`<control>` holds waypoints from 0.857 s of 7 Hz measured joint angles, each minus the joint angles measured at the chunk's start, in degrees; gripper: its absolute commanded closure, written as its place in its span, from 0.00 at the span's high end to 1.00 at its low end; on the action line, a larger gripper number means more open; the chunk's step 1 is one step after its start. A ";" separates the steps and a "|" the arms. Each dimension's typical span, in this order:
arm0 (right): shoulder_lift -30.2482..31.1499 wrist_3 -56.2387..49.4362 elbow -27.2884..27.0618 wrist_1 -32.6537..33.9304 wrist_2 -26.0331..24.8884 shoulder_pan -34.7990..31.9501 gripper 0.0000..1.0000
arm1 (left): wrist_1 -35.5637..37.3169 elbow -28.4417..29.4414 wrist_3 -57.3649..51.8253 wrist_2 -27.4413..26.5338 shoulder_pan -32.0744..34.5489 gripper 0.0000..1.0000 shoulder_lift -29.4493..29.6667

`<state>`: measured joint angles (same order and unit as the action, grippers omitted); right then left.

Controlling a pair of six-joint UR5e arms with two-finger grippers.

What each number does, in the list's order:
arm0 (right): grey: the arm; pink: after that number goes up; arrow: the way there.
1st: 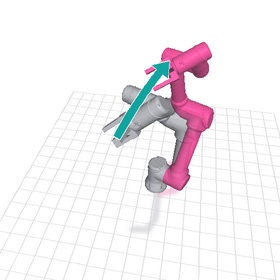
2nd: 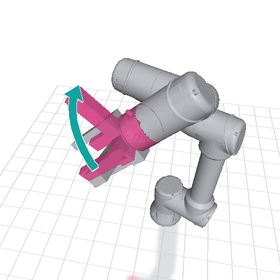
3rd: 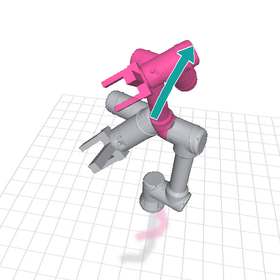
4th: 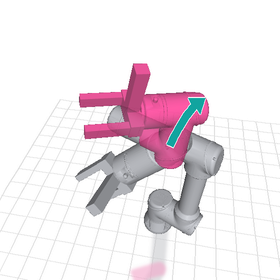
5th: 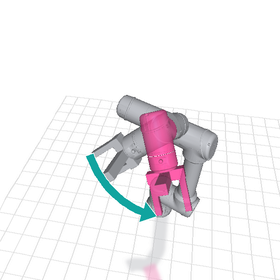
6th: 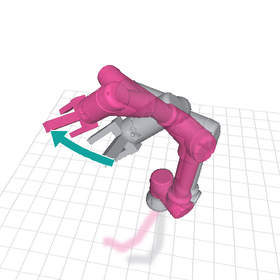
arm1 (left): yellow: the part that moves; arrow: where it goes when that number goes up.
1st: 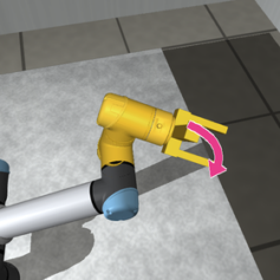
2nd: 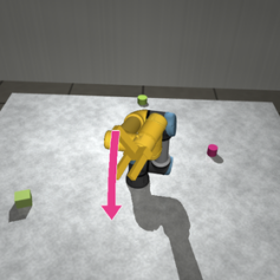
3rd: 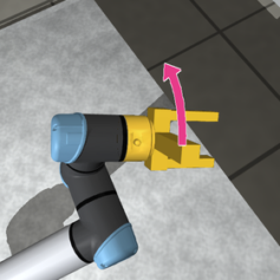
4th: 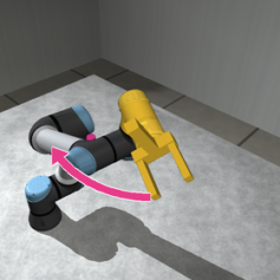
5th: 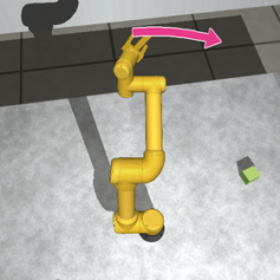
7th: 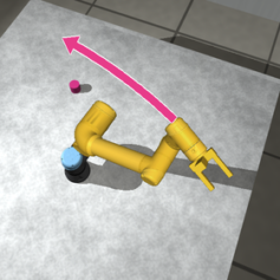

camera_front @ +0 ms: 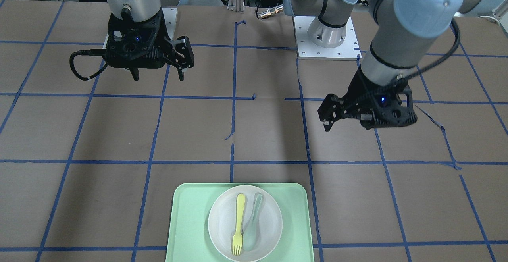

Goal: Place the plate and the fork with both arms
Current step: 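Open the left gripper and lift it away from the plate, then lower the right gripper over the plate and grasp the yellow fork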

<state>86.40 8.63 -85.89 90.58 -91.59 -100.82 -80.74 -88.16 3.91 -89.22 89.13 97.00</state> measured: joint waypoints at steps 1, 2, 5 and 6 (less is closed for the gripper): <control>-0.12 0.06 -0.02 0.28 0.08 -0.04 1.00 | -3.49 -1.39 0.29 -0.04 0.31 1.00 -3.62; -0.37 0.14 -0.02 0.94 0.07 -0.06 1.00 | -5.24 -3.51 0.32 -0.14 0.56 1.00 -6.68; -5.73 1.95 2.25 8.61 -0.12 -1.20 1.00 | -6.24 -8.43 -0.01 -0.35 0.77 1.00 -11.17; -10.85 3.82 4.71 12.85 -0.20 -2.60 1.00 | -6.27 -8.71 -0.03 -0.34 0.77 1.00 -11.28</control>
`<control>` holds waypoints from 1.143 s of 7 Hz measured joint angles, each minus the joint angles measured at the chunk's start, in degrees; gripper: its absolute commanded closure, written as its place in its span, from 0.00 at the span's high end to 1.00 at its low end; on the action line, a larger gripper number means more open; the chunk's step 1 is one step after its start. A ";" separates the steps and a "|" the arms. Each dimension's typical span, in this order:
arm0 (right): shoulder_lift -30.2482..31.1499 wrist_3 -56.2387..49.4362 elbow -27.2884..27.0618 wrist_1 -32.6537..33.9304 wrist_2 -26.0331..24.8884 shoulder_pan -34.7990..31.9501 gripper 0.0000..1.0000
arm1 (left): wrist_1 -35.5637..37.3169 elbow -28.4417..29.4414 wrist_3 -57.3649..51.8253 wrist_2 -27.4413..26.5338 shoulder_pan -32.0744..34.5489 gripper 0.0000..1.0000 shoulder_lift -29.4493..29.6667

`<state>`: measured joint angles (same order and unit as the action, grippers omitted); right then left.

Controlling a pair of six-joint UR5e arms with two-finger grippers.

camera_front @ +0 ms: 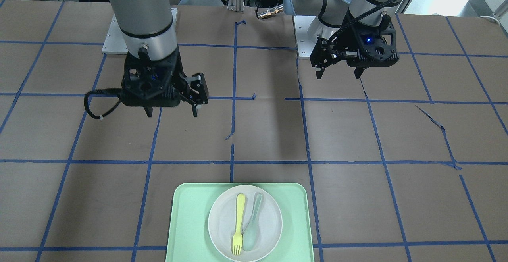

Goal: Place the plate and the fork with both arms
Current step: 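Lower the right gripper over the plate and grasp the yellow fork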

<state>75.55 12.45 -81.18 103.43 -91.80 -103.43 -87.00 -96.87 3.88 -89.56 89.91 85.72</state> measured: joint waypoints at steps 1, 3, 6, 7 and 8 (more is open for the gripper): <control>-6.32 0.66 3.71 2.92 0.14 -1.04 0.98 | -0.01 -0.08 -0.01 0.00 0.00 1.00 -0.06; -19.66 1.01 13.91 5.42 0.55 -2.02 0.94 | -0.01 -0.15 -0.01 -0.02 0.00 1.00 -0.17; -30.84 3.90 18.01 13.97 0.22 -5.26 0.65 | 0.06 -0.16 -0.01 -0.06 0.01 1.00 -0.10; -31.92 4.64 17.67 14.63 0.41 -5.80 0.56 | 0.07 -0.16 -0.01 -0.07 0.00 1.00 -0.07; -32.35 5.01 16.75 14.75 0.66 -6.11 0.56 | 0.08 -0.16 -0.01 -0.08 0.00 1.00 -0.05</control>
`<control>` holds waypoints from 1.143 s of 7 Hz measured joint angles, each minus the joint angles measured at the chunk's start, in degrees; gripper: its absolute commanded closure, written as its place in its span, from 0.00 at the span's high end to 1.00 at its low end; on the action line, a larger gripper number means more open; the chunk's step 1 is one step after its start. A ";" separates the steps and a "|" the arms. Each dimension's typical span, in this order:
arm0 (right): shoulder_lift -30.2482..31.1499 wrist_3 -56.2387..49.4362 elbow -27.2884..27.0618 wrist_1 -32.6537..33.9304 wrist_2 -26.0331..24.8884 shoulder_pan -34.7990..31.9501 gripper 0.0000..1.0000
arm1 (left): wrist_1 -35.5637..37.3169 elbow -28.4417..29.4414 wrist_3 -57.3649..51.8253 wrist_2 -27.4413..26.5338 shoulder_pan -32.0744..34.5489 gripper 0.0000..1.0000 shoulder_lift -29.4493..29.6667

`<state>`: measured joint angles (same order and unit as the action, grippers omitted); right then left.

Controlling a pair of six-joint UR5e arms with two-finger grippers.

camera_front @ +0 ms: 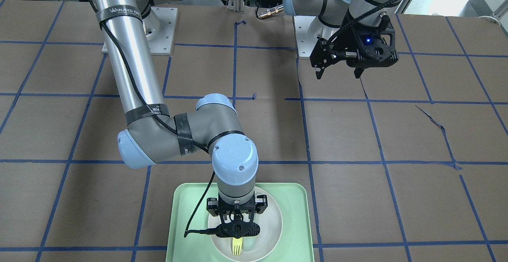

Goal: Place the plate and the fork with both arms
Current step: 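Lower the right gripper over the plate and grasp the yellow fork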

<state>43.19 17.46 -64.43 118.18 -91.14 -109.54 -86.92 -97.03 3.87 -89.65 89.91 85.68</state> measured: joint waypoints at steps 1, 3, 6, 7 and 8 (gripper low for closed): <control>-0.17 0.14 -0.86 0.07 0.45 -0.22 0.52 | 0.00 0.00 0.00 0.00 0.00 1.00 0.04; -0.54 0.16 -1.55 0.31 1.36 -0.41 0.45 | 0.00 0.00 0.02 0.00 0.00 1.00 0.15; -1.54 0.07 -1.81 0.44 1.56 -0.50 0.39 | 0.00 0.00 0.03 0.00 0.00 1.00 0.19; -1.70 -0.03 -1.93 0.49 1.52 -0.50 0.21 | 0.00 0.00 0.06 0.00 0.00 1.00 0.19; -1.74 -0.17 -1.96 0.52 1.50 -0.50 0.10 | 0.00 0.00 0.06 0.00 0.00 1.00 0.19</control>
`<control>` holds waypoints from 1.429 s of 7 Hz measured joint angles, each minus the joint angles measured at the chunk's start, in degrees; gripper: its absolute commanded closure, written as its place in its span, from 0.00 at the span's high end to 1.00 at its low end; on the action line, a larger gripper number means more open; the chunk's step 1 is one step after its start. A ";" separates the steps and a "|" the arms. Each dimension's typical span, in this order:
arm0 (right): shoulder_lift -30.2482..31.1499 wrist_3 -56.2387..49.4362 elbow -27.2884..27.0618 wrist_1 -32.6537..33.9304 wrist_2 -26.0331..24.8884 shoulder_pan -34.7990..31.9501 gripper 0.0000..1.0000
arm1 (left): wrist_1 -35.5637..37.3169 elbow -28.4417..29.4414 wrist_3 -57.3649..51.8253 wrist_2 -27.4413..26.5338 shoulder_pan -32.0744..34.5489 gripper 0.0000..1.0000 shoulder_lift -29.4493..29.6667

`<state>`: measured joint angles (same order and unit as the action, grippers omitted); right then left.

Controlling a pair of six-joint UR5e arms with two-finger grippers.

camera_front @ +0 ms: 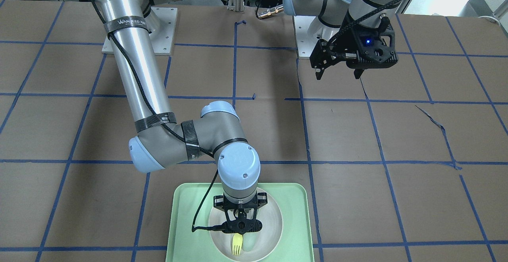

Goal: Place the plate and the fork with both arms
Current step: 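Lower the right gripper over the plate and grasp the yellow fork, then lift the fork with the right gripper and set it beside the plate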

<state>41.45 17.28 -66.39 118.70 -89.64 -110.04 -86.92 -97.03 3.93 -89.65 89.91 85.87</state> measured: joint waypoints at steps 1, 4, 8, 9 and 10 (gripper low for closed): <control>-0.01 -0.16 -0.03 -0.02 -0.02 0.00 0.04 | 0.00 0.00 -0.03 0.00 0.00 1.00 0.00; 1.70 -1.44 0.00 -0.41 -0.40 0.29 0.05 | 0.00 0.00 -0.06 0.00 0.00 1.00 0.00; 6.42 -7.08 -3.34 -0.58 -1.00 6.51 0.06 | 0.08 0.02 0.19 0.02 0.00 1.00 0.42; 6.34 -8.92 -4.93 -0.24 -1.11 7.36 0.08 | 0.08 0.02 0.28 0.06 0.00 1.00 0.59; 6.09 -9.72 -6.22 0.05 -1.21 7.67 0.17 | 0.09 0.00 0.32 0.08 0.00 1.00 0.72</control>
<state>47.55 7.57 -72.61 118.75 -90.85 -102.36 -86.84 -97.03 4.24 -89.57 89.91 86.59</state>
